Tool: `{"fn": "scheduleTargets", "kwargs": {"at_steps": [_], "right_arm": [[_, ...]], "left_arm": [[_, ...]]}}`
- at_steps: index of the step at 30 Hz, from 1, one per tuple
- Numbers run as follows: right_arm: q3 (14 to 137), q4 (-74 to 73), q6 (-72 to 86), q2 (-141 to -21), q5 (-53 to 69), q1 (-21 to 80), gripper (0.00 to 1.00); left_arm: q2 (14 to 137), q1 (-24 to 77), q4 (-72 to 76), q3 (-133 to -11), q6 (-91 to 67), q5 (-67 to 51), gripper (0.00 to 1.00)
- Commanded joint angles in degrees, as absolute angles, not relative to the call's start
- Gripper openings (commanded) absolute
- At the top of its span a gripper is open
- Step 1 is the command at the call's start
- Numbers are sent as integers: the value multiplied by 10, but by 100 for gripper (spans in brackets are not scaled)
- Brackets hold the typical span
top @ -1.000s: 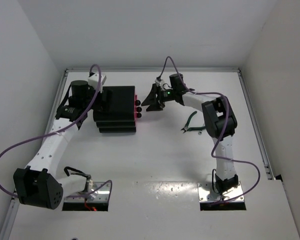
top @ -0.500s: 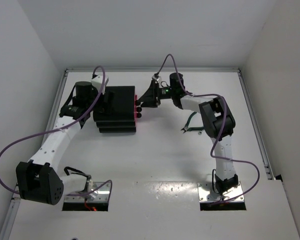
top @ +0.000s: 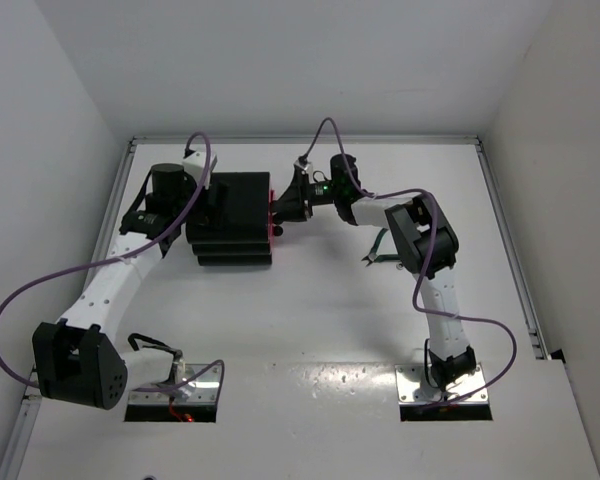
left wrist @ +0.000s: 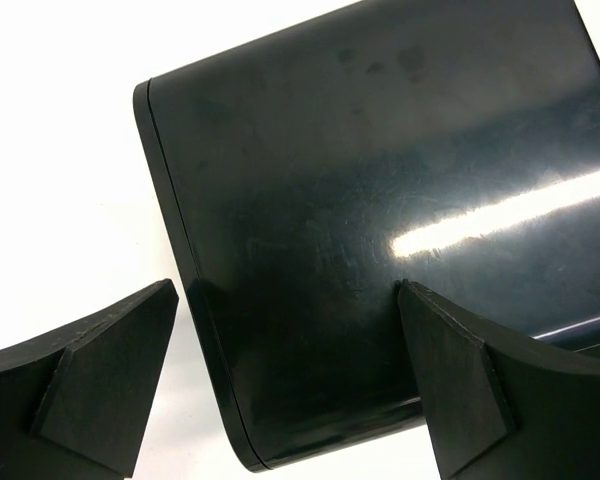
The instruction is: Sort the tools into containers
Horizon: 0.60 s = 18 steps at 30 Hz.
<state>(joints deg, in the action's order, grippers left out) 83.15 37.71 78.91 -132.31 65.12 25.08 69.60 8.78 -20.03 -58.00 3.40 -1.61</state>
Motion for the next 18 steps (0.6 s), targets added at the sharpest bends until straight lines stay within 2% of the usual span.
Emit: {"fn": "scheduleTargets", "kwargs": {"at_steps": [1, 7, 12, 16, 18], "right_arm": [[853, 417, 799, -1320, 654, 257, 47], [848, 457, 824, -1320, 654, 251, 51], [848, 479, 837, -1320, 649, 251, 51], [848, 479, 837, -1320, 649, 251, 45], [848, 479, 837, -1320, 649, 251, 37]], "left_arm": [[697, 93, -187, -579, 28, -9, 99], [702, 93, -187, -579, 23, -9, 99], [708, 93, -187, -579, 23, -9, 99], [708, 93, -187, -579, 23, -9, 99], [708, 93, -187, -579, 23, -9, 99]]}}
